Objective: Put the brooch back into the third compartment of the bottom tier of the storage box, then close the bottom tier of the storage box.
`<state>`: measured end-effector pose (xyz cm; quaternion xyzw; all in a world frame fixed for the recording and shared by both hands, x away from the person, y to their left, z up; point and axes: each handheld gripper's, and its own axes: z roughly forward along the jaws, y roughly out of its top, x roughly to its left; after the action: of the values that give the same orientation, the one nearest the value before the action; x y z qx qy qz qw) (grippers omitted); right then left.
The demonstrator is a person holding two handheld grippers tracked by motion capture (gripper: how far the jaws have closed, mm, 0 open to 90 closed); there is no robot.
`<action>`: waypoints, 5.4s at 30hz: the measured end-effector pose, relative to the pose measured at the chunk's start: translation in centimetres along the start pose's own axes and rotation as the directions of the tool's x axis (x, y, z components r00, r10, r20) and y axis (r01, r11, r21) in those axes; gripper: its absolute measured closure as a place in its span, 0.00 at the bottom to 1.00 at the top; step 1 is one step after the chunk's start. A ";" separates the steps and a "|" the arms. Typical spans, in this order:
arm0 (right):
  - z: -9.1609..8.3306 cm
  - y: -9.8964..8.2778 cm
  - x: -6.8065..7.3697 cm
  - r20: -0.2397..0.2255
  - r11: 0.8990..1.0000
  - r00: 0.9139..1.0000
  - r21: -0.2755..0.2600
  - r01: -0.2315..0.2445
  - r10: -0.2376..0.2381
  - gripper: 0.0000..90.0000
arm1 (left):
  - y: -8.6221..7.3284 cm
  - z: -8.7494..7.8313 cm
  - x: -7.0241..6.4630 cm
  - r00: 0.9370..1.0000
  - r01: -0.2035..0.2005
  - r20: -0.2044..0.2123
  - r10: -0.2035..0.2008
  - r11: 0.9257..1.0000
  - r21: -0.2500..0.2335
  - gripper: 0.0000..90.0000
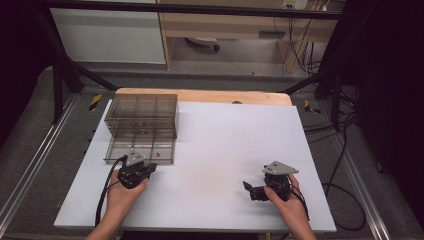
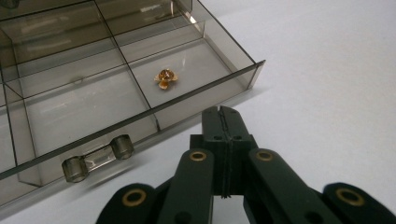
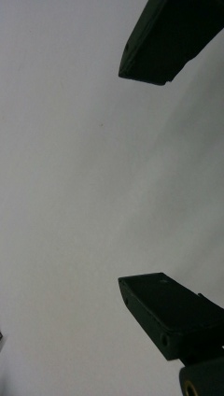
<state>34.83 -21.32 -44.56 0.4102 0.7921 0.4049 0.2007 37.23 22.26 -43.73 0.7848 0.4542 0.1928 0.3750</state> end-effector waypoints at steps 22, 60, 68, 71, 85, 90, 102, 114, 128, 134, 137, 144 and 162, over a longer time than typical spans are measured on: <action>0.0 0.0 -0.1 -0.004 1.000 1.000 0.002 0.002 -0.002 0.03 | -0.4 0.8 0.9 0.998 0.023 -0.052 -0.021 0.999 0.025 1.00; 0.2 0.0 -0.1 -0.006 1.000 1.000 0.016 0.013 -0.013 0.03 | 0.0 1.6 2.2 0.993 0.075 -0.092 -0.070 0.996 0.052 1.00; 0.2 -0.1 -0.1 -0.008 1.000 1.000 0.018 0.016 -0.016 0.03 | 0.0 1.9 2.1 0.993 0.070 -0.101 -0.064 0.996 0.055 1.00; 0.2 -0.1 -0.1 -0.008 1.000 1.000 0.018 0.015 -0.015 0.03 | 0.0 1.9 2.2 0.992 0.069 -0.107 -0.063 0.996 0.055 1.00; 0.3 0.0 0.0 -0.012 1.000 1.000 0.021 0.016 -0.016 0.03 | 0.5 2.4 2.4 0.992 0.060 -0.114 -0.053 0.996 0.062 1.00; 0.3 -0.1 0.0 -0.010 1.000 1.000 0.023 0.017 -0.016 0.03 | 0.7 2.6 2.6 0.992 0.057 -0.114 -0.050 0.996 0.065 1.00; 0.3 0.0 0.1 -0.015 1.000 1.000 0.021 0.017 -0.017 0.03 | 1.1 2.9 2.8 0.992 0.055 -0.115 -0.047 0.996 0.070 1.00; 0.2 0.1 0.1 -0.016 1.000 1.000 0.017 0.019 -0.019 0.03 | 1.7 3.2 2.9 0.991 0.054 -0.127 -0.043 0.995 0.086 1.00; 0.2 0.1 -0.2 -0.021 1.000 1.000 0.010 0.015 -0.015 0.03 | 1.8 3.3 3.1 0.991 0.048 -0.128 -0.035 0.994 0.099 1.00; 0.2 0.1 -0.1 -0.019 1.000 1.000 0.010 0.016 -0.015 0.03 | 1.9 3.3 3.3 0.991 0.052 -0.128 -0.039 0.994 0.096 1.00; 0.2 0.1 -0.1 -0.020 1.000 1.000 0.009 0.018 -0.017 0.03 | 2.0 3.3 3.4 0.991 0.051 -0.129 -0.039 0.994 0.097 1.00; 0.2 0.1 -0.1 -0.021 1.000 1.000 0.011 0.015 -0.015 0.03 | 2.2 3.4 3.8 0.990 0.052 -0.135 -0.038 0.994 0.097 1.00; 0.2 0.1 -0.2 -0.023 1.000 1.000 0.011 0.014 -0.014 0.03 | 2.8 3.6 4.3 0.989 0.051 -0.141 -0.037 0.994 0.098 1.00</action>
<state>35.05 -21.35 -44.61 0.4011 0.7994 0.4038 0.1924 43.36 23.56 -44.07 0.7772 0.5056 0.2157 0.3063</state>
